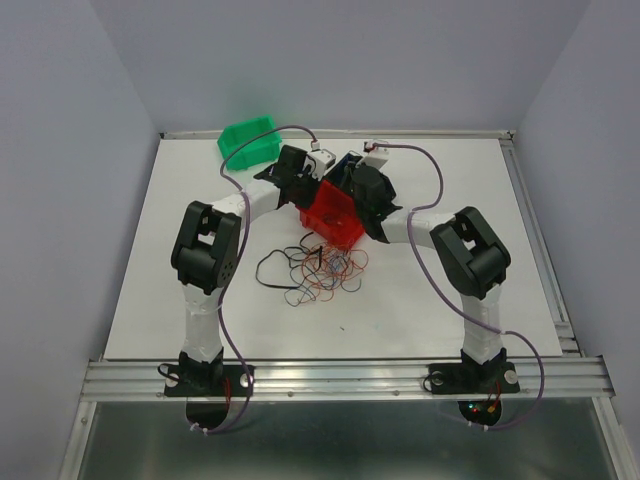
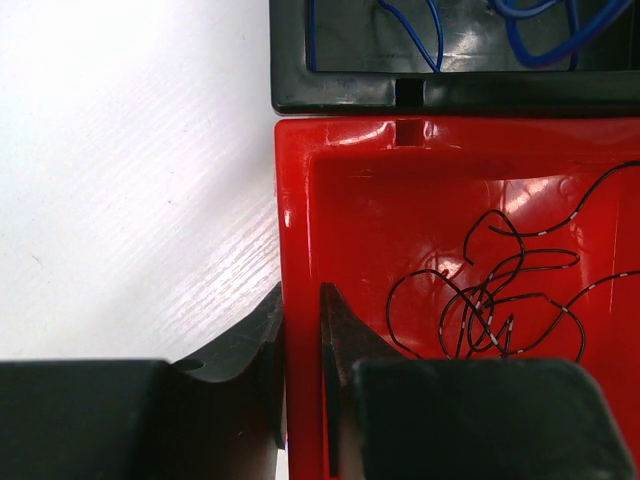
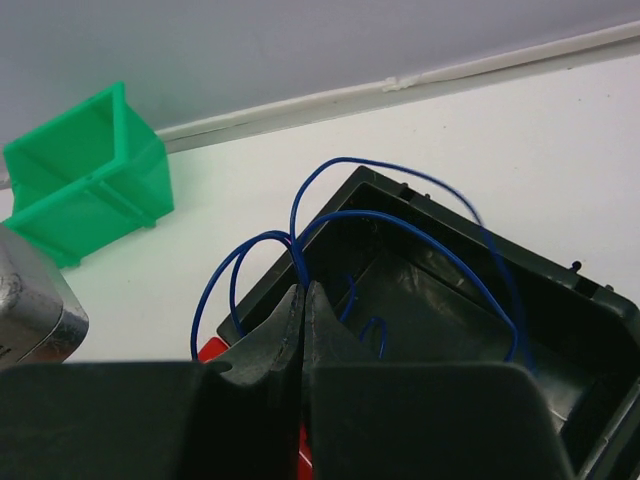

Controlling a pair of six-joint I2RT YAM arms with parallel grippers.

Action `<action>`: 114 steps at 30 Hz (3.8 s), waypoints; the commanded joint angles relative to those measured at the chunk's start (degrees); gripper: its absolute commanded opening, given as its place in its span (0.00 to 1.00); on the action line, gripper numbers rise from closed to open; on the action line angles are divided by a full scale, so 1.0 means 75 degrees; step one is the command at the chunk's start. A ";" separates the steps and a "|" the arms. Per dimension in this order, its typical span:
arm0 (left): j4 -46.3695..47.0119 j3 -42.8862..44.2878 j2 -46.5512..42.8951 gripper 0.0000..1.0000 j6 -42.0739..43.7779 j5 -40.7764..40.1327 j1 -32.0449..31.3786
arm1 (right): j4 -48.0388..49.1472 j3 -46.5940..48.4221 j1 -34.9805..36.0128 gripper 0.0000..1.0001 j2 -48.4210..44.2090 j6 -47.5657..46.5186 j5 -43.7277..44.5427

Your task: Untangle the cables

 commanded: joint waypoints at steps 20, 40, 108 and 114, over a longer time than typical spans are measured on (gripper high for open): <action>-0.0076 -0.0169 -0.0511 0.09 0.0150 -0.0040 0.0127 | -0.0403 0.0067 -0.1611 0.00 0.0268 0.2480 -0.3028; -0.0111 -0.0064 -0.0440 0.09 0.0092 -0.0075 0.0127 | -0.3932 0.2539 -0.1378 0.07 0.1523 0.0746 -0.2653; -0.0463 -0.3087 -0.3969 0.76 0.1720 0.1484 -0.0868 | -0.6464 -0.1948 -0.0182 0.69 -0.4136 -0.1634 -0.4247; -0.0545 -0.3064 -0.3290 0.72 0.1638 0.1402 -0.1337 | -0.6441 -0.2533 -0.0182 0.71 -0.5271 -0.1353 -0.3544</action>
